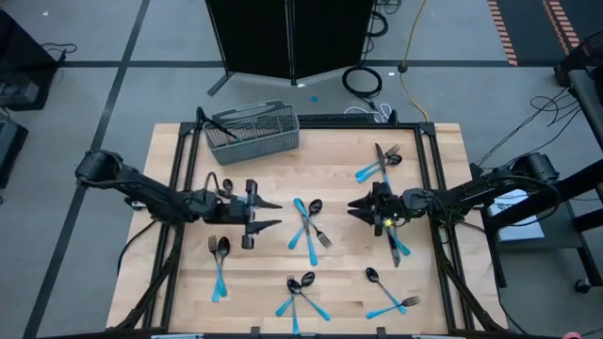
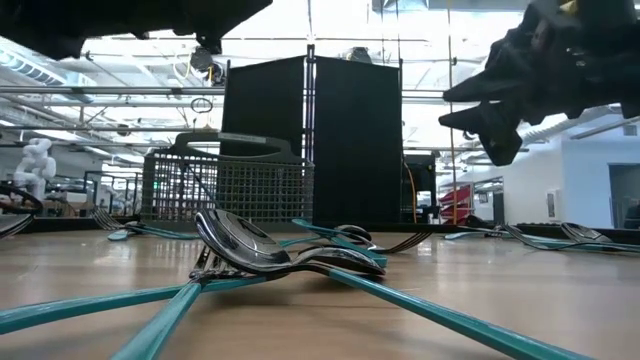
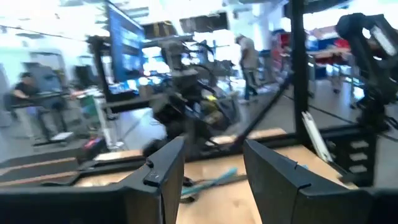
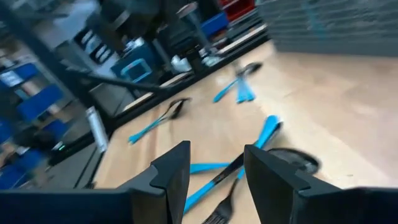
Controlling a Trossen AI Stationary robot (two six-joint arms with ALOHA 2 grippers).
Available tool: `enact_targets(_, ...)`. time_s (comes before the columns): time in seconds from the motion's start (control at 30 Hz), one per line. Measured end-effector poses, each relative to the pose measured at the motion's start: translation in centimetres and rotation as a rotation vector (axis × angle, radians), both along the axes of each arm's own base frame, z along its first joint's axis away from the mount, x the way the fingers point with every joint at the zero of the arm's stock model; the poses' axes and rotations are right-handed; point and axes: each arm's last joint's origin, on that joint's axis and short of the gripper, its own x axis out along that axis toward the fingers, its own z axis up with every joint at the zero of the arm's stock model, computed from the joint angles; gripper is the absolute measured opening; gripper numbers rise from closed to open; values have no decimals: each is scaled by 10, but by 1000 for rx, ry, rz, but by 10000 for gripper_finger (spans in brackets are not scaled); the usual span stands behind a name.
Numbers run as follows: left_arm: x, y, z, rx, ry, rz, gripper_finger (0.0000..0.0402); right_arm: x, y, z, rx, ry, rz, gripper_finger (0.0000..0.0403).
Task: Sort silverware
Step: Put the blue knife into the silverware basket
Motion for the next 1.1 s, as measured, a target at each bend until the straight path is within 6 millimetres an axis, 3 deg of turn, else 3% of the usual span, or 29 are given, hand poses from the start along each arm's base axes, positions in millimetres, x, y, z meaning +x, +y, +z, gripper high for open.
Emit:
enact_targets(0.2,11,-2,-22,28,98,-115,160,1,-3,-2,17,-2,-111,144)
enact_targets(0.43,33,-8,-40,61,269,-122,160,8,-3,-6,24,-36,-145,144)
enact_targets(0.67,77,-21,-37,99,482,-130,160,12,-1,-12,44,-29,-131,144)
enact_targets(0.83,104,-30,-37,120,581,-133,160,14,4,-17,62,-1,-8,144)
enact_targets(1.1,128,-35,-29,179,625,-137,160,11,17,-17,55,8,86,144)
